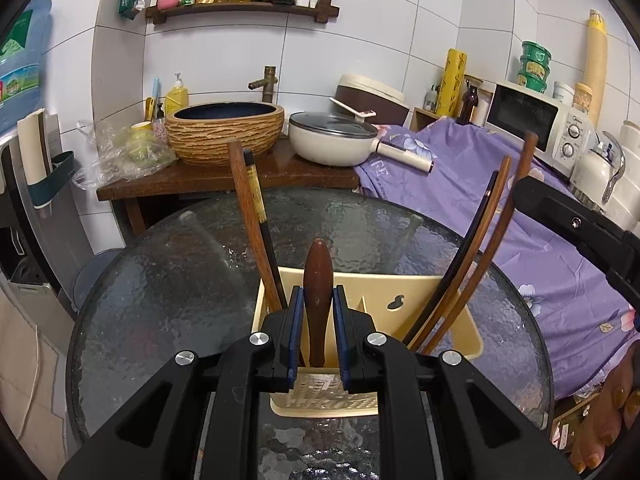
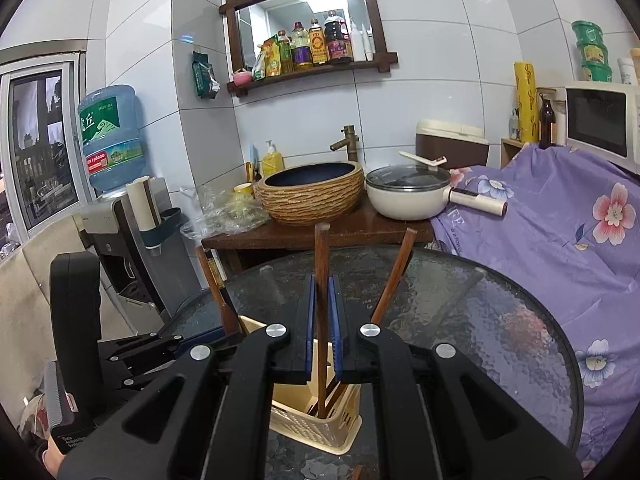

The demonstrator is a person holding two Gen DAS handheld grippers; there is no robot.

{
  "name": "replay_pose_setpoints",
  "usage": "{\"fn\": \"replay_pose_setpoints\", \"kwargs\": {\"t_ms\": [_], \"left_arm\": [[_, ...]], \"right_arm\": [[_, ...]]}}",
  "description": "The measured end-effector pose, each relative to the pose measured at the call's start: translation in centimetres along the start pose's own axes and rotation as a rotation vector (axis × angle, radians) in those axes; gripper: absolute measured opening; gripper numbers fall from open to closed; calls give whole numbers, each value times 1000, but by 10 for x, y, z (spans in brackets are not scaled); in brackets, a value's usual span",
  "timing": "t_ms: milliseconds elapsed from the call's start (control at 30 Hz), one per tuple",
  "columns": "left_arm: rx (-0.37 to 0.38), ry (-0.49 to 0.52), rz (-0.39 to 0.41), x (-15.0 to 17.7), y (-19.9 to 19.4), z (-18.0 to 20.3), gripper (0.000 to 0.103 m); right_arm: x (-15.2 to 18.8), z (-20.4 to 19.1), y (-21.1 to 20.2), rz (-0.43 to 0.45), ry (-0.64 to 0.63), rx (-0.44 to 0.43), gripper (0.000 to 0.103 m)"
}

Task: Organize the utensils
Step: 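Lower the spoon and chopstick into the cream holder and open both tools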

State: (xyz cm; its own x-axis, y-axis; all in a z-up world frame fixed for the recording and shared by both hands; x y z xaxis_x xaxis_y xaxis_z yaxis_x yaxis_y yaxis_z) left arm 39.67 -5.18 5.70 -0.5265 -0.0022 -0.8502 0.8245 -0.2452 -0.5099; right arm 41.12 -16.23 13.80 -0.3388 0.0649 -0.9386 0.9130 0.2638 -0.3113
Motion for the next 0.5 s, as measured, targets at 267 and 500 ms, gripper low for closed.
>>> {"fn": "replay_pose_setpoints", "kwargs": {"t_ms": [267,500], "left_arm": [[19,-16,-1,5,3,0,15],[41,-7,102,-2,-40,2,48]], "right_arm": [[7,6,-1,3,12,6,8],[17,14,-27,26,-3,45,52]]}}
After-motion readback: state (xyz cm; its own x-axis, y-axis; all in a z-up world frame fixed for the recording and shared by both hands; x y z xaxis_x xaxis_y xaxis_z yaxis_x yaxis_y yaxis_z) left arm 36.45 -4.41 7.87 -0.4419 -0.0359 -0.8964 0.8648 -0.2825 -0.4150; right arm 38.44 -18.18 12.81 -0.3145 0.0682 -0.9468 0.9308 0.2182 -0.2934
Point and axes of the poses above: each gripper's, at about its wrist camera, not at the fingertips, and y roughly the way its jaws point, z to its right, x to its underside, the point moved 8 cm from there along y, roughly the way its jaws point, and after that the axes turned 5 degrees about z, right-handed, at the moved point
